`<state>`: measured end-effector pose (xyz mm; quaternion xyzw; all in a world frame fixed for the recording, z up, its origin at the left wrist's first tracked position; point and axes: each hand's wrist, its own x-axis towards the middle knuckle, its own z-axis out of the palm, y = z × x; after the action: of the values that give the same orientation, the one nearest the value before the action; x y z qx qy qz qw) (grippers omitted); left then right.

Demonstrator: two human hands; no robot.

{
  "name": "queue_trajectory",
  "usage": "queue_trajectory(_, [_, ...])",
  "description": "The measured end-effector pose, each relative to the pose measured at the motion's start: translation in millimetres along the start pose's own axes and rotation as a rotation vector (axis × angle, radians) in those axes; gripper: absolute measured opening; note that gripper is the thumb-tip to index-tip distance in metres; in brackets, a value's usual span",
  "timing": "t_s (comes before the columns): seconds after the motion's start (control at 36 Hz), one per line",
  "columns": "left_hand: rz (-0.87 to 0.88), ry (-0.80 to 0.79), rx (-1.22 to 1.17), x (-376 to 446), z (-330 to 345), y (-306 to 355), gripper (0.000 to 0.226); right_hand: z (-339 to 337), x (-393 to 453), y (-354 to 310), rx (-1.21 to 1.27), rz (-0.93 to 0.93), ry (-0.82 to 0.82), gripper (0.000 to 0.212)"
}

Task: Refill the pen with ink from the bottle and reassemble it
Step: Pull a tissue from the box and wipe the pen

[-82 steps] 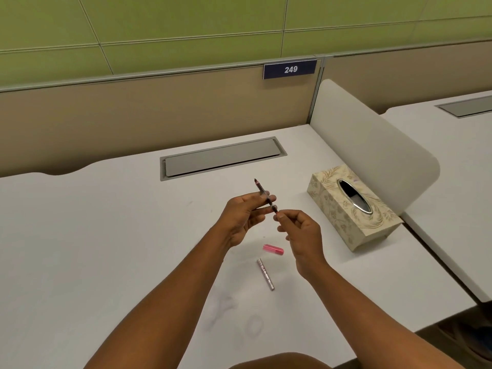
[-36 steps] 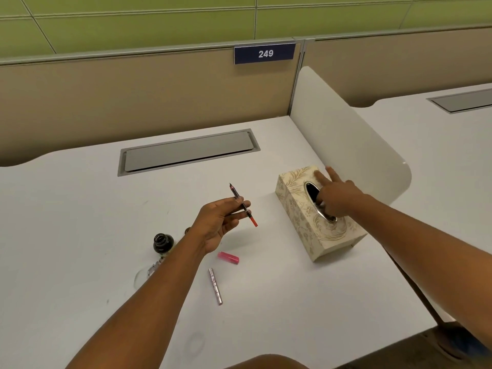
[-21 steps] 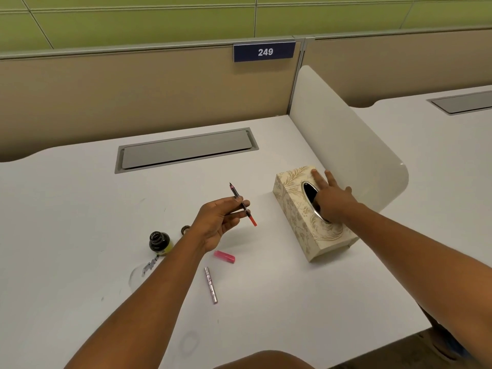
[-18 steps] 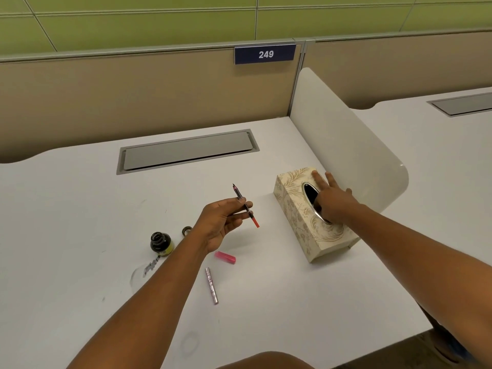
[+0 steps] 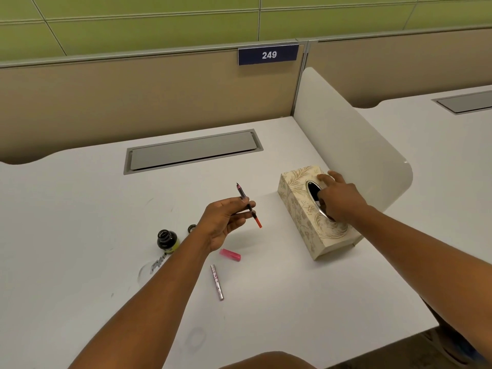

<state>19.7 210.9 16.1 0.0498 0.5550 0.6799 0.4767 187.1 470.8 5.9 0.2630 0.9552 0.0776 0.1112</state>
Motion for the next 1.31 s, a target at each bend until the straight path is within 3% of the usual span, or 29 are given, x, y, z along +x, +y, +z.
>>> queue_trajectory(0.28, [0.011,-0.001,0.0,-1.8,-3.2,3.6,0.02,-0.6,-4.7,1.7,0.032,-0.027,0.081,0.025])
queue_trajectory(0.69, [0.002,-0.01,0.014,-9.6,-9.9,3.6,0.022,-55.9,-30.6,1.4,0.461,0.163,0.418,0.018])
queue_trajectory(0.81, [0.008,-0.023,0.021,-13.7,-12.6,6.0,0.024,-81.9,-40.1,-16.3,0.677,0.161,0.501,0.017])
queue_trajectory(1.03, [0.034,-0.054,0.065,-25.0,-20.6,11.8,0.023,-105.1,-44.6,-67.4,1.127,0.149,0.475,0.016])
queue_trajectory(1.14, [0.049,-0.067,0.088,-32.5,-27.6,13.4,0.027,-105.4,-39.8,-91.9,1.388,0.17,0.398,0.023])
queue_trajectory(1.31, [0.073,-0.037,0.148,-44.1,-41.9,14.2,0.031,-116.2,-36.2,-123.1,1.748,0.123,0.277,0.018])
